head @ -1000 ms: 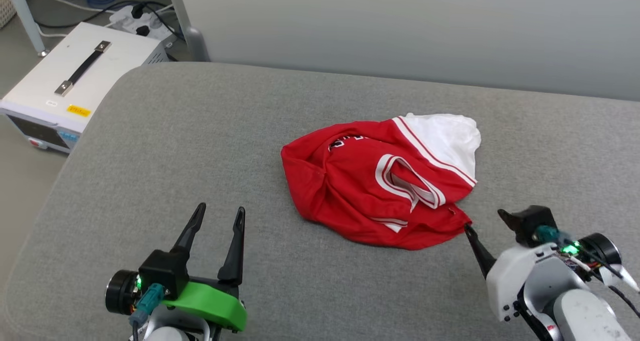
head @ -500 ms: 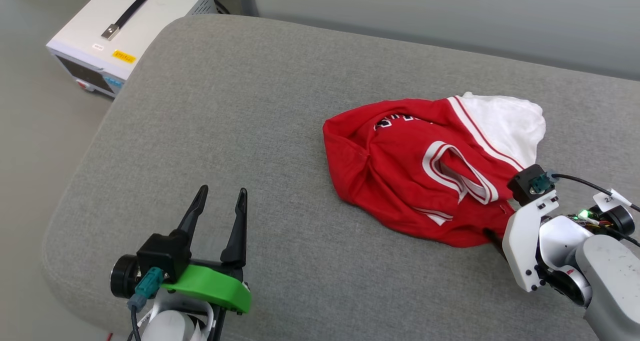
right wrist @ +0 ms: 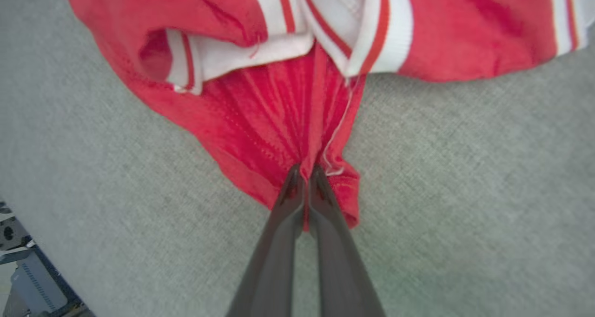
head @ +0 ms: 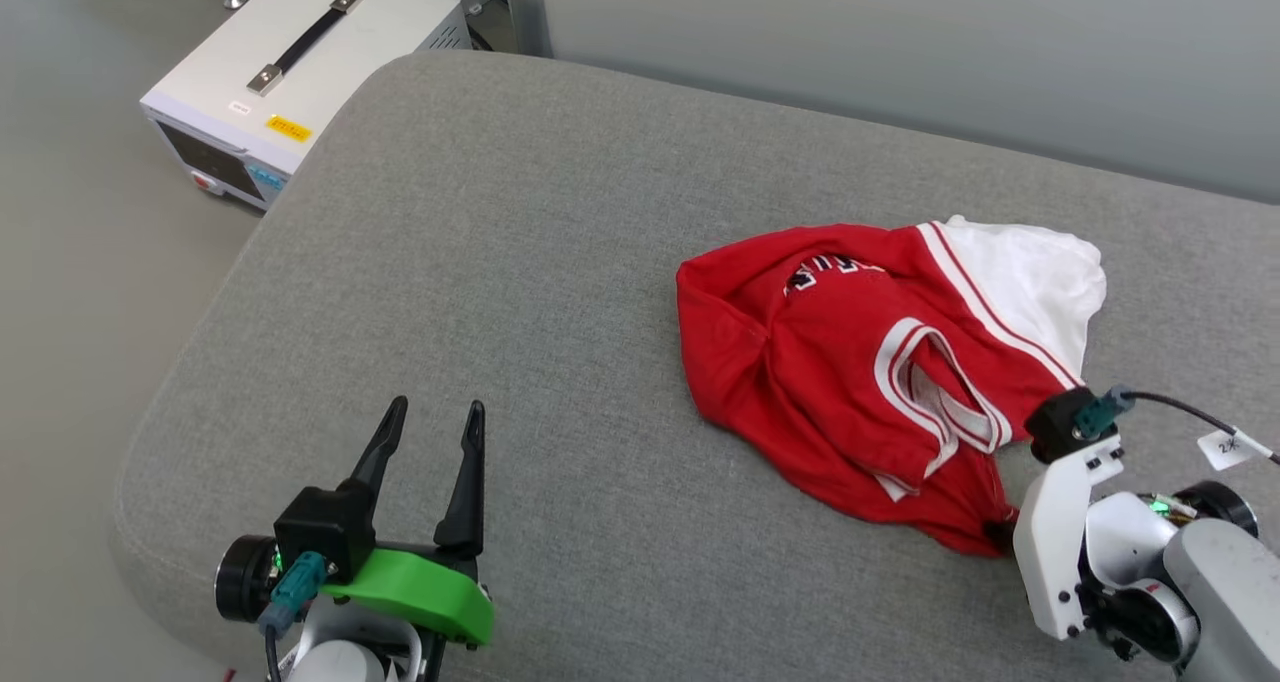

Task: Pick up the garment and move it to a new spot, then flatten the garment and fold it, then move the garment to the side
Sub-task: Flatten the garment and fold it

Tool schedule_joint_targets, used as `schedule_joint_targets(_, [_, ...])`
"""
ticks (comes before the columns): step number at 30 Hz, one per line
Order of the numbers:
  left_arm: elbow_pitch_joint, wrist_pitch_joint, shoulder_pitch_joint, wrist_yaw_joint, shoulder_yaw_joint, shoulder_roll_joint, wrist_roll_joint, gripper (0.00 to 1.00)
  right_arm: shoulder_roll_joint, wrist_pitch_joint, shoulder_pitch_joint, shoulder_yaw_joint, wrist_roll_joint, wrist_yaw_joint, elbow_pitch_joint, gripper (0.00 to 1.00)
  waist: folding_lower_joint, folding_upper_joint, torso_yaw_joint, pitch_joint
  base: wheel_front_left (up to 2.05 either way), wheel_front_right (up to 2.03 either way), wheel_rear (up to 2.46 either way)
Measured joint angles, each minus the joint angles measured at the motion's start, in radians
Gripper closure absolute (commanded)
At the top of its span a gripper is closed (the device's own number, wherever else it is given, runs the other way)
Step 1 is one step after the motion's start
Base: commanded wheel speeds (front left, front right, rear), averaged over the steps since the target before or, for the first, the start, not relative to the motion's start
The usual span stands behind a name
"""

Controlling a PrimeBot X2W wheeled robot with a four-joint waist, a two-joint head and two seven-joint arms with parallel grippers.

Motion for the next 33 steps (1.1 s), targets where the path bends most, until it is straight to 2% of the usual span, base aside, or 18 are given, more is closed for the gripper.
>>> schedule_joint_targets(8, [0.014, 0.000, 0.051, -0.007, 0.007, 0.001, 0.014, 0.00, -0.039, 0.111, 0.189, -0.127, 0.006, 0.001, -0.088, 1.00, 0.0000, 0.0000, -0.046, -0.091, 0.00, 0.00, 0.00])
schedule_joint_targets(12, [0.016, 0.000, 0.063, -0.008, 0.006, 0.001, 0.019, 0.00, -0.076, 0.172, 0.279, -0.240, -0.066, 0.001, -0.111, 1.00, 0.0000, 0.0000, -0.080, -0.120, 0.00, 0.00, 0.00])
schedule_joint_targets(16, [0.017, 0.000, 0.063, -0.009, 0.004, 0.001, 0.019, 0.00, -0.102, 0.230, 0.357, -0.376, -0.188, 0.001, -0.118, 1.00, 0.0000, 0.0000, -0.109, -0.141, 0.00, 0.00, 0.00])
schedule_joint_targets(21, [0.021, 0.000, 0.064, -0.012, -0.004, 0.000, 0.019, 0.00, -0.075, 0.212, 0.401, -0.511, -0.312, 0.001, -0.151, 1.00, -0.0001, 0.0000, -0.134, -0.154, 0.00, 0.00, 0.00])
schedule_joint_targets(22, [0.023, 0.000, 0.064, -0.013, -0.007, -0.001, 0.019, 0.00, -0.056, 0.194, 0.402, -0.521, -0.319, 0.001, -0.163, 0.53, 0.0000, 0.0001, -0.138, -0.155, 0.00, 0.00, 0.00])
schedule_joint_targets(23, [0.025, 0.000, 0.064, -0.013, -0.011, -0.001, 0.019, 0.00, -0.034, 0.176, 0.402, -0.528, -0.321, 0.001, -0.175, 0.00, 0.0000, 0.0000, -0.141, -0.156, 0.00, 0.00, 0.00])
schedule_joint_targets(26, [0.027, 0.000, 0.064, -0.016, -0.018, -0.003, 0.020, 0.00, 0.019, 0.113, 0.403, -0.540, -0.325, 0.001, -0.212, 0.00, -0.0001, 0.0000, -0.149, -0.159, 0.00, 0.00, 0.00])
schedule_joint_targets(33, [0.027, 0.000, 0.062, -0.016, -0.025, -0.003, 0.022, 0.00, 0.070, -0.083, 0.376, -0.587, -0.336, 0.001, -0.315, 0.00, 0.0000, 0.0000, -0.166, -0.168, 0.00, 0.00, 0.00])
